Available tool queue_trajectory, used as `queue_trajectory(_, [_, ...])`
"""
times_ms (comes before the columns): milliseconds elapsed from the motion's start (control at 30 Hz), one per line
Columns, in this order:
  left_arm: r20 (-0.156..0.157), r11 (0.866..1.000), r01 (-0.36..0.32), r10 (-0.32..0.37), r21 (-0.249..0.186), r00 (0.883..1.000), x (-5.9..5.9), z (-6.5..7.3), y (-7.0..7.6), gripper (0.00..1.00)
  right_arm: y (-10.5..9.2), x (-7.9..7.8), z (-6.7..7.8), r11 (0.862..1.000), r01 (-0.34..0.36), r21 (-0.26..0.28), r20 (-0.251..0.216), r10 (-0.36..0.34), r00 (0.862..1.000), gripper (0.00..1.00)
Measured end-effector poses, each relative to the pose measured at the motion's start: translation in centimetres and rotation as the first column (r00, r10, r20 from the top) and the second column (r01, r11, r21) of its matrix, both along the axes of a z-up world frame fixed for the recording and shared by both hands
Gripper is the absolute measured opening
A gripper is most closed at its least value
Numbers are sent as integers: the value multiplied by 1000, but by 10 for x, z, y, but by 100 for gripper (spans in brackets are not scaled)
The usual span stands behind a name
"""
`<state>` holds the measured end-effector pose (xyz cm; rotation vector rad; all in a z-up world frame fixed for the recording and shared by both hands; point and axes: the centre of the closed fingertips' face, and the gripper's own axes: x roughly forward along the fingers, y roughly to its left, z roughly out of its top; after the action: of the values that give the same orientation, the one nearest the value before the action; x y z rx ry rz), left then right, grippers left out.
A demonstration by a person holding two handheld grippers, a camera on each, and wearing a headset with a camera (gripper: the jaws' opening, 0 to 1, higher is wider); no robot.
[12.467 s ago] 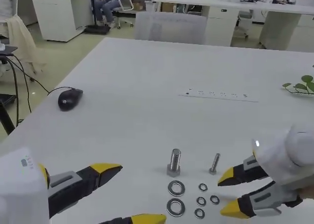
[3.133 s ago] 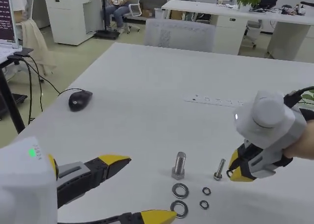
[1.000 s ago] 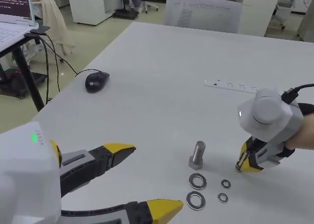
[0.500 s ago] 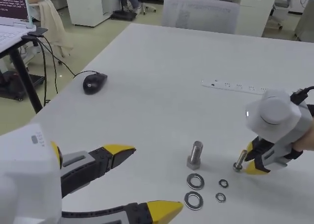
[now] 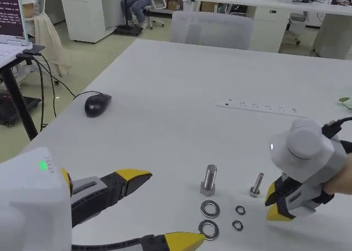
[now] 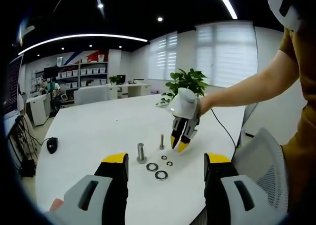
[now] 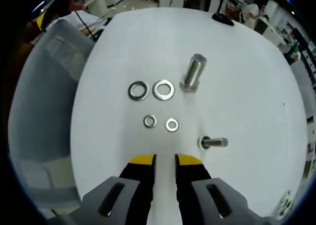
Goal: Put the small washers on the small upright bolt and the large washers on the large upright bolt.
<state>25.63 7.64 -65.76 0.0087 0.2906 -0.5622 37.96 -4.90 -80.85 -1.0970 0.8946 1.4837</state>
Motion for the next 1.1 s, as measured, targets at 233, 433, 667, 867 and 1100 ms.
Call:
queue_trajectory(233, [9,1000,20,-20,5,1000,-3,2,-1,61,6,-20,-4,1000,3,12,-24,-3,1000,17])
queue_trajectory(433, [18,1000,29,-29,8,999,-4,5,-4,61,14,-28,-6,999,10,32,-34,-9,999,17])
queue_trajectory(667, [15,999,32,-32,4,999,-5,4,-4,61,22,-28,-13,1000,6,18,-33,-6,999,17])
queue_trajectory(867, [21,1000,23,-23,-4,1000,-5,5,-1,61,30,-25,-16,1000,2,18,-28,-2,1000,18])
queue_trajectory(1100, [14,1000,12,-12,-5,1000,-3,2,2,61,43,-27,-15,999,-44,15,-17,44,999,18])
